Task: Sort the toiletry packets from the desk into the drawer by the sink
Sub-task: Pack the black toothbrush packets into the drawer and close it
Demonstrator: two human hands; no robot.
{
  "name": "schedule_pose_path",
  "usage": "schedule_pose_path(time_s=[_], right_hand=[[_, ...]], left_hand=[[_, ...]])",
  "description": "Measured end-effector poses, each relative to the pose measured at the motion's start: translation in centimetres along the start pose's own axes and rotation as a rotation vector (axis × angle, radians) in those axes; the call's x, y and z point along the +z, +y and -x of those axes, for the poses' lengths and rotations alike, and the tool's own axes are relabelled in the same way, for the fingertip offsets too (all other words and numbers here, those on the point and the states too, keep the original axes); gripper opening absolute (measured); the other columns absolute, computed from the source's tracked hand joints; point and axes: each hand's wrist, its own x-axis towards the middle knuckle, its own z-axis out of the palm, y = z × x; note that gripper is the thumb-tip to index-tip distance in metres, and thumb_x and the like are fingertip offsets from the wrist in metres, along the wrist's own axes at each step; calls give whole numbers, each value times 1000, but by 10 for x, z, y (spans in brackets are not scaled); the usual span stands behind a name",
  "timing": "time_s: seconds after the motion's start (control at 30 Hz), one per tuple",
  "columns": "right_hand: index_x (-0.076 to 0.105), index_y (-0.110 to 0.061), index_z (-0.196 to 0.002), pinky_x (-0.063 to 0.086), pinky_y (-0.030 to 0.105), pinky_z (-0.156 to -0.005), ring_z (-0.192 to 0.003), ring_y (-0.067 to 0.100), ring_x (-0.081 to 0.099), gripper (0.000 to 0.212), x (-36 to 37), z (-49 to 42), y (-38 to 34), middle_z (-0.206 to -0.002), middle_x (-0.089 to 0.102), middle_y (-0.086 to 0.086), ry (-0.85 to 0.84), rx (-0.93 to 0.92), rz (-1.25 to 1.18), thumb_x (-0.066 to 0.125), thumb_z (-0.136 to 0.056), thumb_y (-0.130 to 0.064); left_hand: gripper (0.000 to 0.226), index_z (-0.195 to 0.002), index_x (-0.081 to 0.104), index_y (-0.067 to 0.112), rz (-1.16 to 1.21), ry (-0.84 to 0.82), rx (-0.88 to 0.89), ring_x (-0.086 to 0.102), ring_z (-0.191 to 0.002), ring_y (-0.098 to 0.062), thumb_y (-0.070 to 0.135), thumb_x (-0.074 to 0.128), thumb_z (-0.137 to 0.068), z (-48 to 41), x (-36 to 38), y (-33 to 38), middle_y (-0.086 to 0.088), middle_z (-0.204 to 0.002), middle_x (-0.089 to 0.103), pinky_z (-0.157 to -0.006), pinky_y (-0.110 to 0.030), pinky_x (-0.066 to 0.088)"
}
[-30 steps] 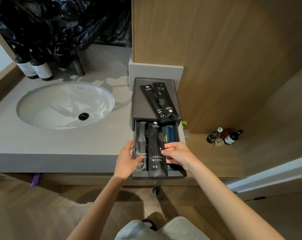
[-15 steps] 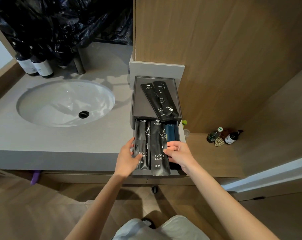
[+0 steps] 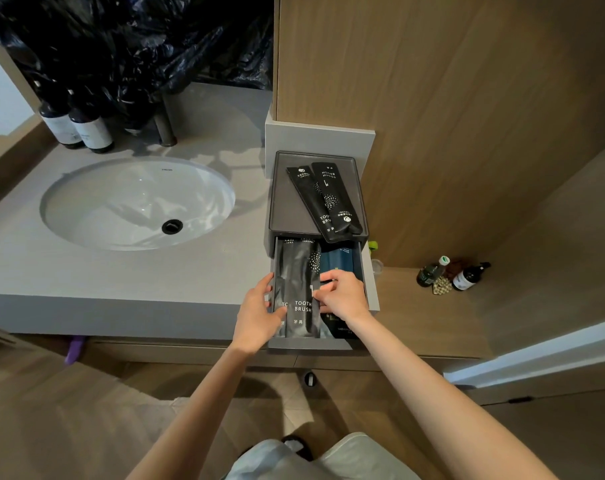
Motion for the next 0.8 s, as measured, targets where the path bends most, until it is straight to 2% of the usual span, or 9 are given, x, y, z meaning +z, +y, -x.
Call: schedule_pose_path(time_s=[0.1, 0.17, 0.23, 0.3, 0.37, 0.47, 0.57, 0.63, 0.8], right_hand=[[58, -15, -120, 59, 36, -78, -69, 19, 69, 42, 1, 2, 3, -80, 65, 0, 63, -143, 156, 71, -81, -5], [53, -19, -127, 57, 32, -76, -68, 16, 65, 49, -1, 5, 3, -81, 65, 0, 83, -222, 221, 70, -82, -5], [52, -22, -129, 56, 34, -77, -71, 15, 62, 52, -3, 6, 3, -87, 64, -2, 95, -290, 292, 69, -83, -6], [56, -22, -130, 54, 36, -86, -83, 16, 60, 49, -6, 7, 4, -102, 60, -1, 93, -367, 405, 69, -84, -10], [55, -21, -133, 48, 33, -96, -107, 18, 55, 47, -10, 7, 4, -120, 54, 1, 80, -470, 510, 66, -88, -15], [38, -26, -146, 33, 36, -113, -141, 17, 26, 60, -14, 6, 3, -153, 31, -1, -63, -562, 575, 61, -91, -34], [16, -28, -153, 14, 41, -122, -150, 17, -1, 86, -14, 0, 6, -163, -2, -1, -297, -555, 716, 63, -84, -51], [11, -30, -153, 16, 45, -121, -150, 20, -4, 94, -14, -5, 8, -162, -11, -3, -345, -532, 777, 65, -81, -54], [9, -37, -152, 35, 51, -111, -147, 37, 7, 96, -14, -10, 5, -161, -14, -11, -369, -450, 827, 67, -78, -55]], left_hand=[[71, -145, 34, 26, -2, 1, 2, 53, -123, -20, 13, 67, -84, 0, -1, 0, -2, -141, 50, -104, -41, 45], [71, -145, 34, 26, 1, -3, -2, 54, -122, -21, 13, 68, -84, 1, -1, 0, -2, -140, 50, -103, -42, 46], [71, -145, 34, 25, 4, -6, -2, 54, -122, -21, 12, 68, -84, 1, -1, 0, -2, -141, 49, -103, -42, 46], [71, -145, 34, 25, 8, -5, 2, 55, -122, -21, 12, 67, -84, 1, -2, 1, -2, -140, 50, -102, -42, 47], [71, -145, 34, 26, 10, -7, 4, 56, -120, -21, 12, 67, -84, 1, -2, 1, -2, -139, 50, -101, -43, 47], [71, -145, 34, 26, 21, -9, 9, 58, -117, -22, 12, 68, -83, 1, -3, 0, -3, -139, 50, -99, -45, 49], [71, -145, 33, 25, 22, -11, 13, 58, -118, -23, 12, 67, -84, 1, -3, 1, -3, -140, 49, -98, -45, 49], [72, -145, 33, 26, 20, -11, 11, 58, -118, -24, 12, 67, -84, 1, -2, 1, -3, -141, 48, -100, -45, 49], [73, -146, 32, 27, 14, -24, -4, 57, -119, -23, 14, 68, -84, 1, -3, 2, -2, -143, 47, -101, -43, 47]])
